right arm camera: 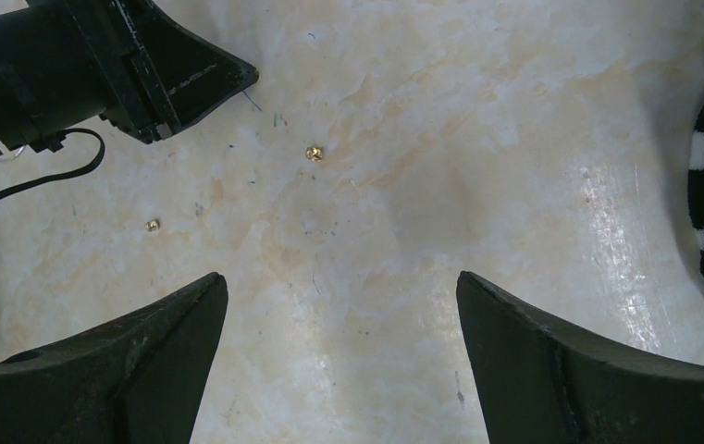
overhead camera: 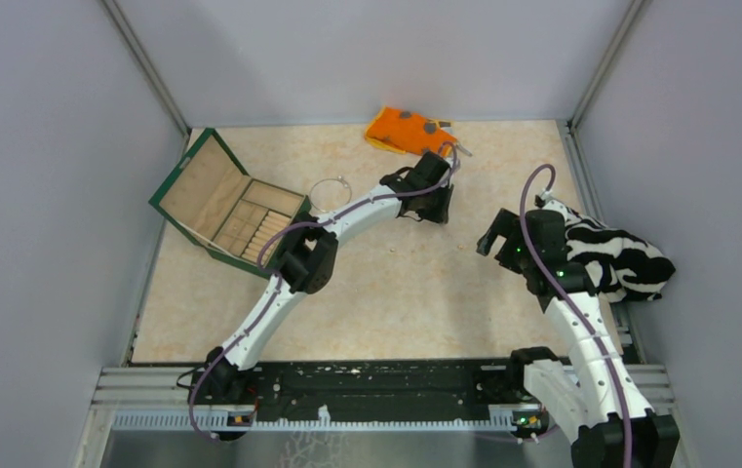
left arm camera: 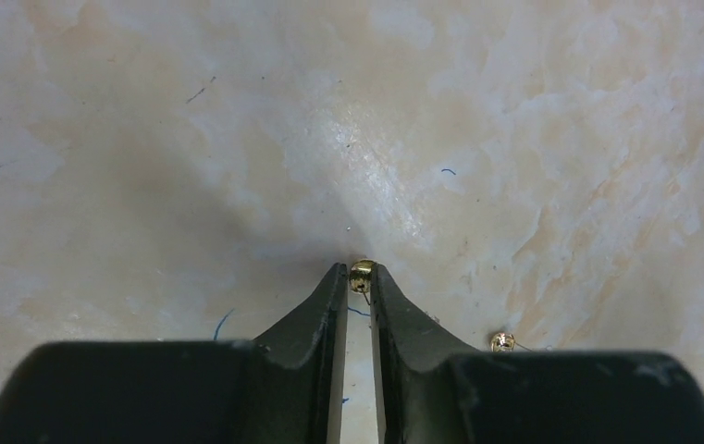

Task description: Organize the mixed jewelry

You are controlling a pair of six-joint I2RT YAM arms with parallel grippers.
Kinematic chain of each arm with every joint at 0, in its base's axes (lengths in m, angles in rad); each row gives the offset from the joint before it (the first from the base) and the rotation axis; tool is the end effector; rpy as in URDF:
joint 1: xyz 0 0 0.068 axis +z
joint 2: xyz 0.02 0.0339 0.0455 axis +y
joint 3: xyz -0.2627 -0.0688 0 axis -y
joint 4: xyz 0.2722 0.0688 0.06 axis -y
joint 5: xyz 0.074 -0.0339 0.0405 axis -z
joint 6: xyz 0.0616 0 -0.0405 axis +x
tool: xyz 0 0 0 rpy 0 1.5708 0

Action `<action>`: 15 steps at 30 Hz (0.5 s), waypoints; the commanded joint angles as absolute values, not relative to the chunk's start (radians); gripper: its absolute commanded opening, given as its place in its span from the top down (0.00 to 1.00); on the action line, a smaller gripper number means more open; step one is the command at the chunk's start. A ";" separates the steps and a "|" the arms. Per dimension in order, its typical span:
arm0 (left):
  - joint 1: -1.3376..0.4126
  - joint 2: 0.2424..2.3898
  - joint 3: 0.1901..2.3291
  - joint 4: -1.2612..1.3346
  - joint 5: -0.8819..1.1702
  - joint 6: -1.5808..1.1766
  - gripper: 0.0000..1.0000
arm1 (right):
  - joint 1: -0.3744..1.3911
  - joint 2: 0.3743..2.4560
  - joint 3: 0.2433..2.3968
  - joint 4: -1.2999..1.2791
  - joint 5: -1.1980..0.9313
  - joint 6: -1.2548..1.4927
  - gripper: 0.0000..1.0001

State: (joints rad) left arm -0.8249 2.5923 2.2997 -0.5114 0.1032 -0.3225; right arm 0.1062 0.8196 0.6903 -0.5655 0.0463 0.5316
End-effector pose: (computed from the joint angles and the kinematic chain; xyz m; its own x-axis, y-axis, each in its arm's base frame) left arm 0.4133 -0.4566 0.1322 -0.7104 0.3044 -0.6345 0.5840 0.7581 -0.2903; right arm 0.2215 0.0207 0.2431 -0.5845 0.4469 -0.6772 0.2619 0.8939 0.3639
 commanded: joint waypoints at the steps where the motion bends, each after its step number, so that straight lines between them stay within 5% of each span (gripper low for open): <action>1: -0.829 2.612 2.333 -0.498 0.113 -0.334 0.82 | 0.100 0.824 0.746 -0.519 0.036 0.523 0.07; 6: -0.828 2.593 2.333 -0.507 0.102 -0.334 0.99 | 0.100 0.827 0.748 -0.519 0.034 0.523 0.07; 15: -0.828 2.444 2.266 -0.533 0.120 -0.302 1.00 | 0.100 0.826 0.746 -0.516 0.034 0.526 0.07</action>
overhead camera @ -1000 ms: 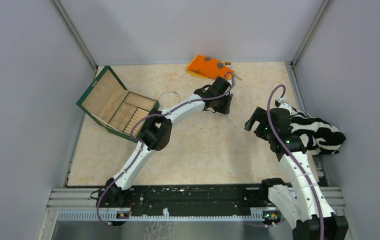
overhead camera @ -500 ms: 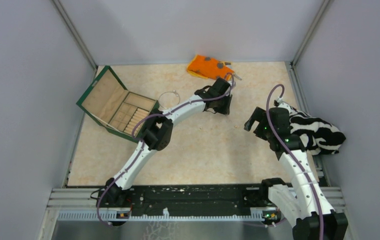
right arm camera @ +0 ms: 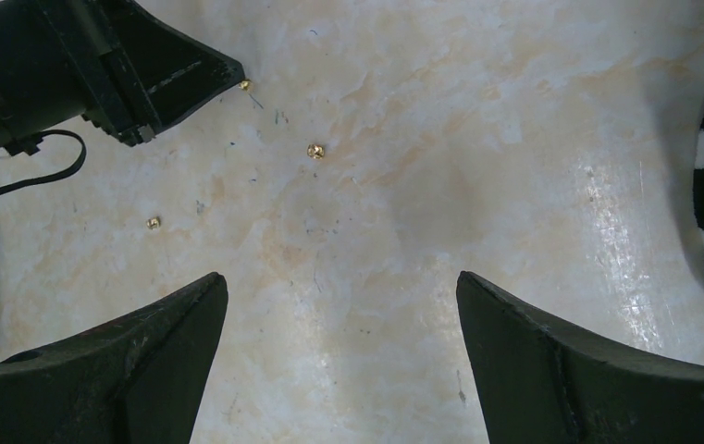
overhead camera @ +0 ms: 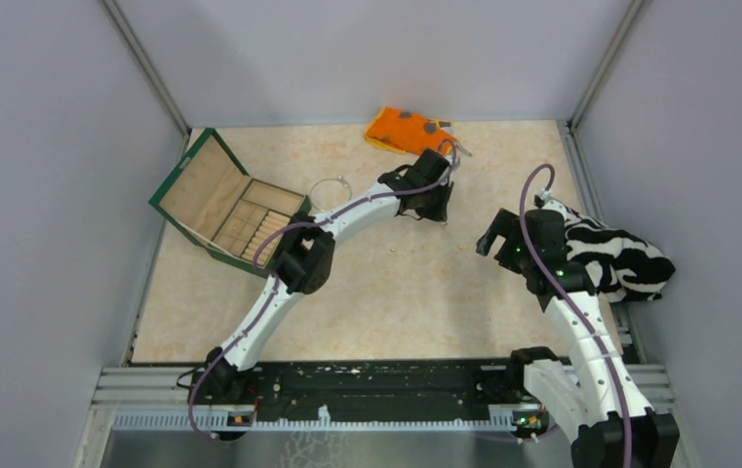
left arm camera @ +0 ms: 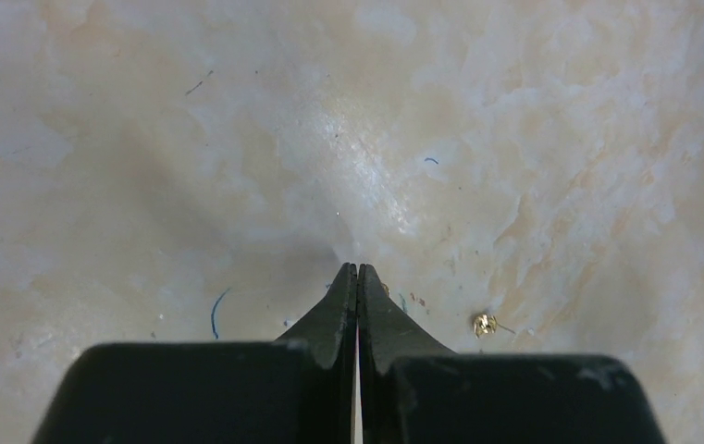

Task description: Organize the mixed jewelry

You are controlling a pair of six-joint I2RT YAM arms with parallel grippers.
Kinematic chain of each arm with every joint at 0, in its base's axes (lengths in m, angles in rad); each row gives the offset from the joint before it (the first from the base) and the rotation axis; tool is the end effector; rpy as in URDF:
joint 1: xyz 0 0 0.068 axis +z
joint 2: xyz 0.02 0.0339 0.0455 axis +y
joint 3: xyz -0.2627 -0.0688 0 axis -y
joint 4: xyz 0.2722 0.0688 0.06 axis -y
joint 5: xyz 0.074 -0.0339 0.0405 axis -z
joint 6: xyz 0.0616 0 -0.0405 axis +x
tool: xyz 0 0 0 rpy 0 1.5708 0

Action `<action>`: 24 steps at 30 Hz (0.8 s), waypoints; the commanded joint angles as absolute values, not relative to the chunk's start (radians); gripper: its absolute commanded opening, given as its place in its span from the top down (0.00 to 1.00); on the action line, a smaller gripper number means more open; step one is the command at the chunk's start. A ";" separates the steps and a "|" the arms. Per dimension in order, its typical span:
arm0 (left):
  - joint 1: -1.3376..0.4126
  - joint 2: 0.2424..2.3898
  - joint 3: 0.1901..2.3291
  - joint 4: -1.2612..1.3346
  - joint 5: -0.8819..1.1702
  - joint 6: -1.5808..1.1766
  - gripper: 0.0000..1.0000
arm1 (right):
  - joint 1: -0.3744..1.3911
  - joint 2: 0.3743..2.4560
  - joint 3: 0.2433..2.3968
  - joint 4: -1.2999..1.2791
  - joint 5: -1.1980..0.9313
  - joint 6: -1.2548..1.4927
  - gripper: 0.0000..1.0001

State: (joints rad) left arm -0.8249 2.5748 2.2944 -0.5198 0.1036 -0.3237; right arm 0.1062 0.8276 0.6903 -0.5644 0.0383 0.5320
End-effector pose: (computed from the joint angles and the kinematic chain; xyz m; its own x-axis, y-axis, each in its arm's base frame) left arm 0.4120 -0.4553 0.1398 -0.7095 0.3017 -0.6368 0.5841 0.7574 -0.2919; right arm 0.2226 0.0214 0.2416 -0.5922 0.4466 -0.6707 0.2594 0.8937 0.3661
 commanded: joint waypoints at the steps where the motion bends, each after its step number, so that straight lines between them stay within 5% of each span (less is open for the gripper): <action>1: -0.827 2.418 2.248 -0.538 0.127 -0.290 1.00 | 0.100 0.828 0.744 -0.512 0.032 0.528 0.07; 7: -0.810 2.279 2.153 -0.593 0.217 -0.245 1.00 | 0.100 0.842 0.752 -0.503 0.025 0.535 0.07; 24: -0.463 1.899 1.640 -0.438 0.885 -0.225 1.00 | 0.100 0.805 0.714 -0.487 0.005 0.532 0.07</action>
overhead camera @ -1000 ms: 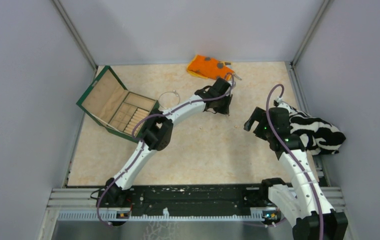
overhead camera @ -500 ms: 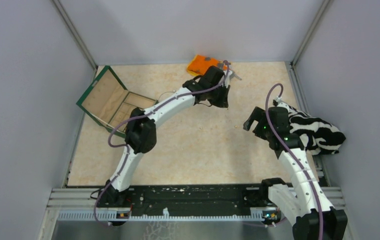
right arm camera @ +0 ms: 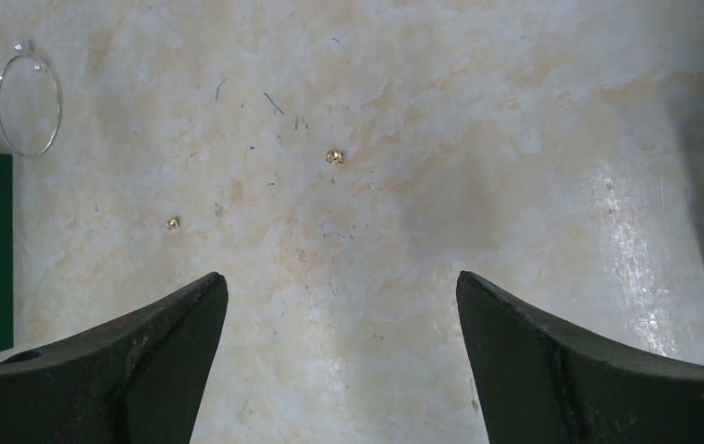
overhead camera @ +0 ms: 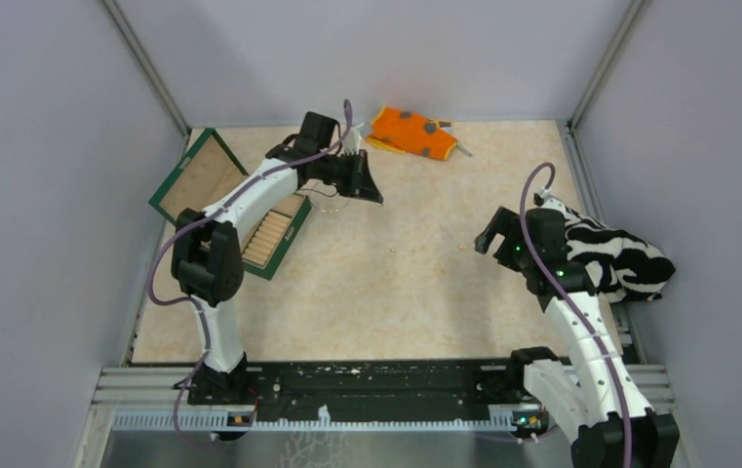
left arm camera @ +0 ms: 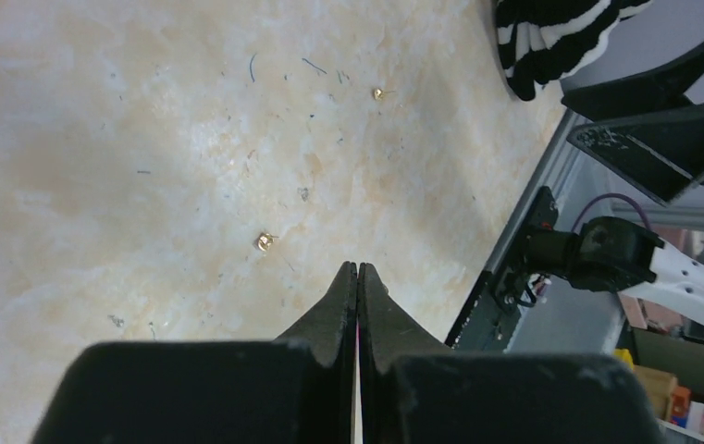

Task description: Organize the mixed jewelry

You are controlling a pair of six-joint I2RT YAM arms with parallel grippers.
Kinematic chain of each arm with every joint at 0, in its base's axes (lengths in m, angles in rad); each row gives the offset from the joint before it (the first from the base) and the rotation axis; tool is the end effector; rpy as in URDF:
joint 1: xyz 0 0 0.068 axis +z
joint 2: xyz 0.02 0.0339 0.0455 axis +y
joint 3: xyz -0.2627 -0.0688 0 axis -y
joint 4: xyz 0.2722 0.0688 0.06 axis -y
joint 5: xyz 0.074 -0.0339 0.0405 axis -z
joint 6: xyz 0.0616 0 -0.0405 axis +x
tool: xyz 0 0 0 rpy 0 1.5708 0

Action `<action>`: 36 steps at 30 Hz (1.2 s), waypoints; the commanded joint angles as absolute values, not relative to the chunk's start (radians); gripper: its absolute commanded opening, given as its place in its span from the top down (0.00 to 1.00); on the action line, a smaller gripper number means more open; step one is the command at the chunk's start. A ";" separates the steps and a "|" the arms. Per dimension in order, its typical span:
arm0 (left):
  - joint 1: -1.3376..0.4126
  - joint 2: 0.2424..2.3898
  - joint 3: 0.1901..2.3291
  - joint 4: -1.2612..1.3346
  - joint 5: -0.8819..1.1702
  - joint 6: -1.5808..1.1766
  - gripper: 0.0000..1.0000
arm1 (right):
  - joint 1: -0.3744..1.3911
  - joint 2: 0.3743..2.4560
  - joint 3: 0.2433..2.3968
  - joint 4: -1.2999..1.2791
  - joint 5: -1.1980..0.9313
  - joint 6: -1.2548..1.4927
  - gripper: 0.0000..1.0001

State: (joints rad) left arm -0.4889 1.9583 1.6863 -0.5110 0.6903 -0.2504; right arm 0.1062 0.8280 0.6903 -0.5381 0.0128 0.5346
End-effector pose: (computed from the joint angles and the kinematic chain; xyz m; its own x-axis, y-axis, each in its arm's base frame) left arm 0.4086 -0.2618 0.2557 -0.7918 0.2048 -0.5754 0.5826 0.5362 -0.6108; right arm 0.2248 0.0232 0.2443 -0.5842 0.4501 -0.6754 0.2342 0.8902 0.3906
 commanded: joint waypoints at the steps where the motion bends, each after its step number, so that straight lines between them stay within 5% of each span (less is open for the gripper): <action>1: -0.455 1.897 1.632 -0.435 0.905 -0.228 1.00 | 0.100 0.803 0.712 -0.489 0.005 0.534 0.07; 9: -0.360 1.888 1.533 -0.376 1.105 -0.276 1.00 | 0.100 0.771 0.709 -0.502 0.005 0.537 0.07; 20: -0.322 1.919 1.383 0.142 1.460 -0.700 1.00 | 0.100 0.752 0.712 -0.519 0.005 0.537 0.07; 30: -0.302 1.941 1.266 0.675 1.471 -1.125 1.00 | 0.100 0.744 0.707 -0.524 0.005 0.534 0.07; 33: -0.269 1.875 1.296 0.275 1.348 -0.847 1.00 | 0.100 0.740 0.714 -0.536 0.009 0.532 0.07; 36: -0.263 1.784 1.474 -0.453 0.855 -0.338 1.00 | 0.100 0.731 0.712 -0.543 0.016 0.524 0.07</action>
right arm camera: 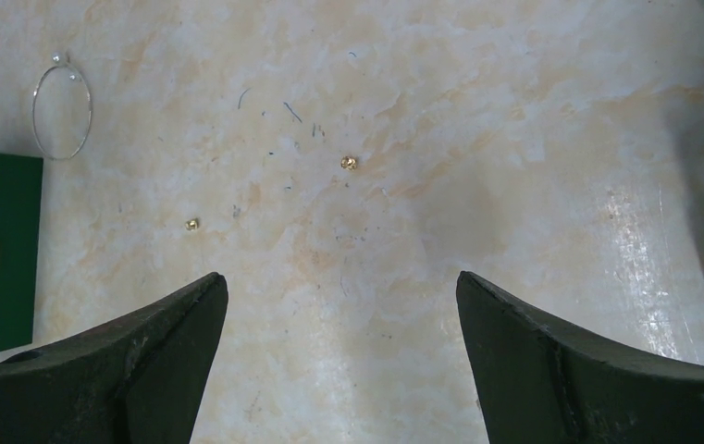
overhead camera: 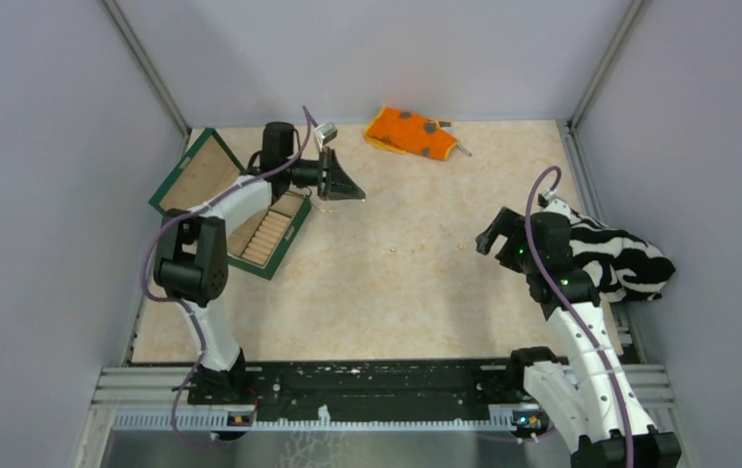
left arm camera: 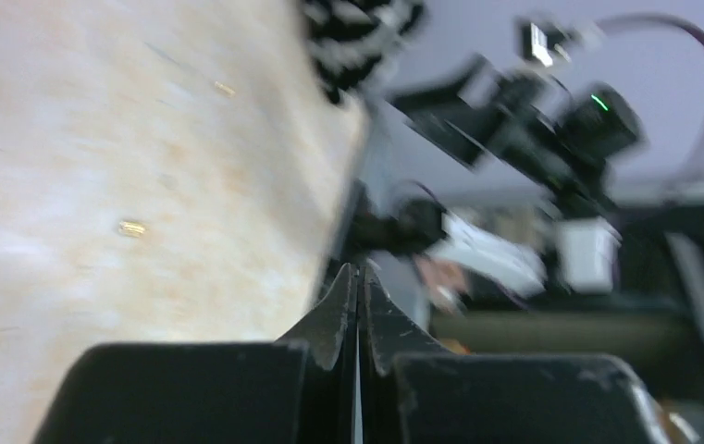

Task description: Organize the mixed jewelry

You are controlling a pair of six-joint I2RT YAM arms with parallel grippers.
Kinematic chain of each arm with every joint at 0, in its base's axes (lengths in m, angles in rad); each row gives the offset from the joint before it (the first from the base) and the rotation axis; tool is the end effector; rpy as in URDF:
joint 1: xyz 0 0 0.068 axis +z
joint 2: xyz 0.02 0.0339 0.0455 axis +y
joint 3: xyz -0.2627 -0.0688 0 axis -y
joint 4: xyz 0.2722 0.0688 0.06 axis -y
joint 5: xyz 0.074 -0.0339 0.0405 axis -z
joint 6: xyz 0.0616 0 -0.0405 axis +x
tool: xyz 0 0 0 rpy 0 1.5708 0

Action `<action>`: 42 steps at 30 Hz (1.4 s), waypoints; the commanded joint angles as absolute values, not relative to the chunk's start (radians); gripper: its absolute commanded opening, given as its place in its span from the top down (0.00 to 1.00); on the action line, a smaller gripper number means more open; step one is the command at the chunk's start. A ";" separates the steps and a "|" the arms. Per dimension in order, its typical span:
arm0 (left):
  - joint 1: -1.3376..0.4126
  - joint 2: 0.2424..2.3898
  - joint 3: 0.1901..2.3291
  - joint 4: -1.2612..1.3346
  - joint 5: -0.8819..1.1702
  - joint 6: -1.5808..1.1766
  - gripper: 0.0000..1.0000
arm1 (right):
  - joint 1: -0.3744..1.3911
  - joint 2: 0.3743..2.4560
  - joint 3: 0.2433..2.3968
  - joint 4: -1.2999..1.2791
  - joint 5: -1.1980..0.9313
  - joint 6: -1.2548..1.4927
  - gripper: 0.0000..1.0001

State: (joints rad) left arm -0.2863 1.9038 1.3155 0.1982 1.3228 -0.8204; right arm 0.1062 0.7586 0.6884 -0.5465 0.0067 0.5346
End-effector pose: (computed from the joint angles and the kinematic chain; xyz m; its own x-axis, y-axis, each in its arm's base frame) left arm 0.4129 -0.1838 0.2267 -0.9285 0.0862 -0.3611 0.3670 0.0665 -0.9279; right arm 0.2145 0.0225 0.2565 -0.5461 0.4542 -0.7039 0.2065 0.8873 0.4123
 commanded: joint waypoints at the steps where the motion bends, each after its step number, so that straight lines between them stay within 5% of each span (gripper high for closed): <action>1: -0.259 1.762 1.486 -0.529 0.722 -0.293 1.00 | 0.100 0.732 0.712 -0.544 0.015 0.522 0.07; 8: -0.204 1.621 1.422 -0.724 0.091 -0.255 1.00 | 0.100 0.781 0.707 -0.506 -0.018 0.518 0.07; 17: -0.122 1.493 1.215 -0.642 -0.335 -0.357 1.00 | 0.100 0.834 0.720 -0.468 -0.042 0.511 0.07; 42: -0.008 1.611 1.098 -0.402 -0.404 -0.406 1.00 | 0.100 0.858 0.716 -0.455 -0.069 0.520 0.08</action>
